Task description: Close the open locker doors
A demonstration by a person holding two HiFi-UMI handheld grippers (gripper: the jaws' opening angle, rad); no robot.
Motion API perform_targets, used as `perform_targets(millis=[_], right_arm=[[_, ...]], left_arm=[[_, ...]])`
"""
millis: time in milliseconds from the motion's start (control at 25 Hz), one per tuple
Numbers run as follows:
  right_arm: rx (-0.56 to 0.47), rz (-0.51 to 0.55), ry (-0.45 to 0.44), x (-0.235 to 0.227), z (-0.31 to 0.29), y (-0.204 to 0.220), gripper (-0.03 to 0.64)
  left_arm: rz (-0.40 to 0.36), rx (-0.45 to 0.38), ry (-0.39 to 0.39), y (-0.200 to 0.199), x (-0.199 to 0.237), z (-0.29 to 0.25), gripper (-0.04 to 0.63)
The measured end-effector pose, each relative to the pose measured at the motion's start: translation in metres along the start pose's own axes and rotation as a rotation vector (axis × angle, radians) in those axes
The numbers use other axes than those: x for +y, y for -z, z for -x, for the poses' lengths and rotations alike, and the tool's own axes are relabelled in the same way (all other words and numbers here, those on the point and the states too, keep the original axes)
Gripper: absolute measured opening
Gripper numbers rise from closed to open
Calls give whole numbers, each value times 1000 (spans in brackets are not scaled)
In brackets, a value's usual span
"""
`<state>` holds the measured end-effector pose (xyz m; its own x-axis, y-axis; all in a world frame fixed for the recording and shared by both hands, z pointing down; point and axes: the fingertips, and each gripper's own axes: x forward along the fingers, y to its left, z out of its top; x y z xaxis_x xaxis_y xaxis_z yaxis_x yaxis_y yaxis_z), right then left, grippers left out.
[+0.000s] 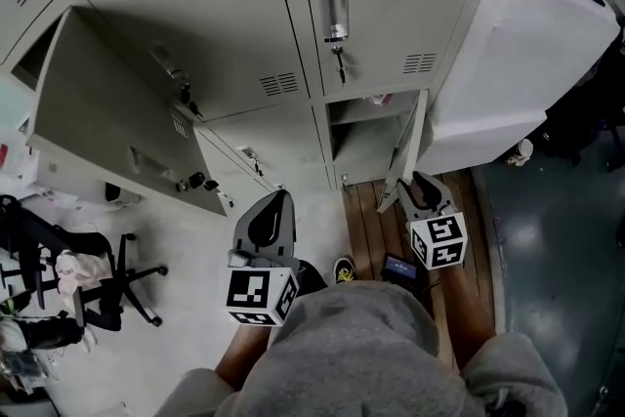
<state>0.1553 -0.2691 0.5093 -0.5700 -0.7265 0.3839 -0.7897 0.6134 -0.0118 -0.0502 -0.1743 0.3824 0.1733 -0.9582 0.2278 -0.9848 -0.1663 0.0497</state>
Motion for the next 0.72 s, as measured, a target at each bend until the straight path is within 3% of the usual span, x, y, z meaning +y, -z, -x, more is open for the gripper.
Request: perform_targets(millis=[320, 720], right_arm=[[-14, 89, -92, 32, -38, -18, 129], [-40, 100, -163, 57, -82, -34, 114]], left_arm=[[-18, -8, -42, -7, 9, -1, 9], [3, 20, -124, 5, 26, 12, 9]])
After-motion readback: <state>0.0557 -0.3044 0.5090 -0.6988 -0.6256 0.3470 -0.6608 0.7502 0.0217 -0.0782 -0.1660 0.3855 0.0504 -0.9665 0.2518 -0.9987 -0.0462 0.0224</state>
